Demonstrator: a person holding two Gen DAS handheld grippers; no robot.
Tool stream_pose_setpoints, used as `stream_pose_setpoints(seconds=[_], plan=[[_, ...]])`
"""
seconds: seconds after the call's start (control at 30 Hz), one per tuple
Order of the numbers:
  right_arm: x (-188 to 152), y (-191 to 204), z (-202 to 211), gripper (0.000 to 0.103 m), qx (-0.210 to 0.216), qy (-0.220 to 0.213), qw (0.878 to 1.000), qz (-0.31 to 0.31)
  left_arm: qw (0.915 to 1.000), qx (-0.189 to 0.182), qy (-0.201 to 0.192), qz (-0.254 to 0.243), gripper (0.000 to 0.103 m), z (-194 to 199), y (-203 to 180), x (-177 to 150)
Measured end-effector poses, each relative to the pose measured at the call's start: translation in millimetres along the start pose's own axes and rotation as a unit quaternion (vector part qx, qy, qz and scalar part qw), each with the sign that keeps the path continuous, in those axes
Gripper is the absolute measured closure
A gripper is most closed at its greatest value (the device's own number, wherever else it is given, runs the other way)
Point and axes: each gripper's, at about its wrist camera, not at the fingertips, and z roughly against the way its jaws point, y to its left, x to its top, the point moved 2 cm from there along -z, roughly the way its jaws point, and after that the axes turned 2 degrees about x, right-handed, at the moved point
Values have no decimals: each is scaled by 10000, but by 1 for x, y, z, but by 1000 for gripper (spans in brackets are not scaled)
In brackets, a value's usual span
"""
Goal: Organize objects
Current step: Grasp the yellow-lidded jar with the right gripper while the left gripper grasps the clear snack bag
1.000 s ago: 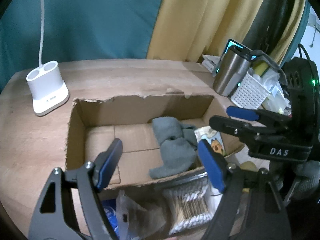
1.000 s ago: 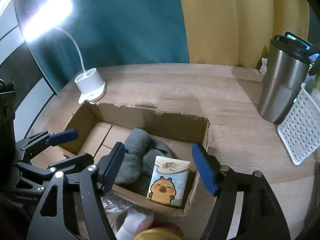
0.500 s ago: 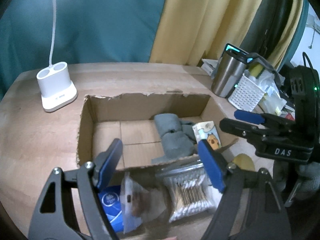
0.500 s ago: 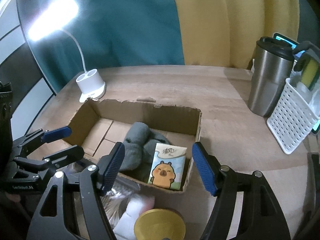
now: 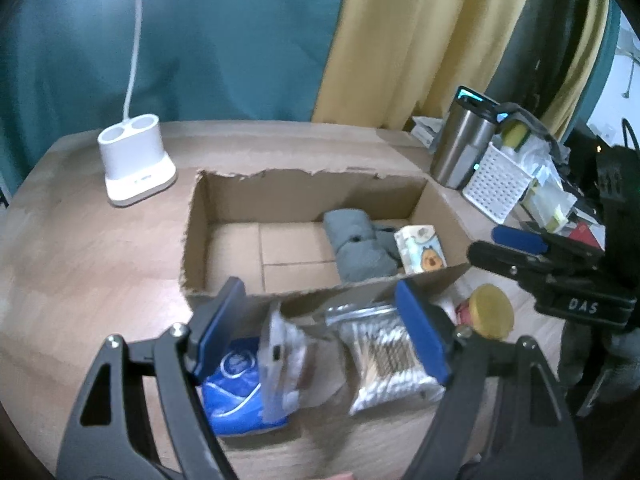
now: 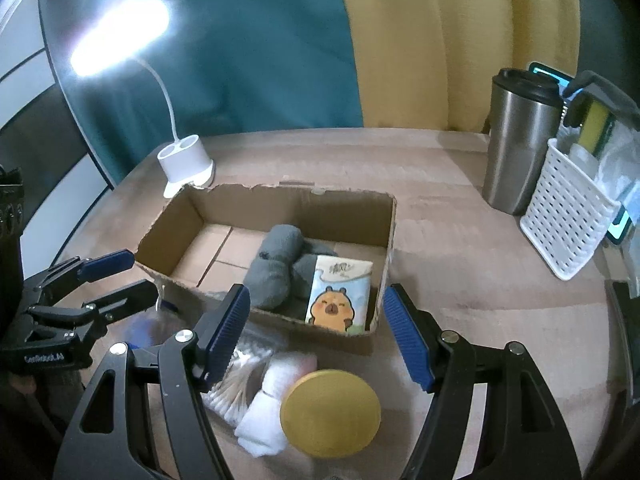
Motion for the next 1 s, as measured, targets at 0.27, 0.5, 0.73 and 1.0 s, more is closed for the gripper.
stream_pose_setpoints(seconds=[0.27,0.5,0.73,1.0], plan=[[-15,-1,8,30,-69,-5,10000,-2,9997,197,102,105,24,2,11,-17],[-27,-1,11,30,-92,38,10000,-10,9996,231,153,112,24,2,12,-28],[-41,0,12,30,-166,110,9998,-19,9993,216,302,21,24,-8,8,-39],[-55,-1,7,22,-265,201,9994,-6,9989,160,426,-110,24,-20,4,-47]])
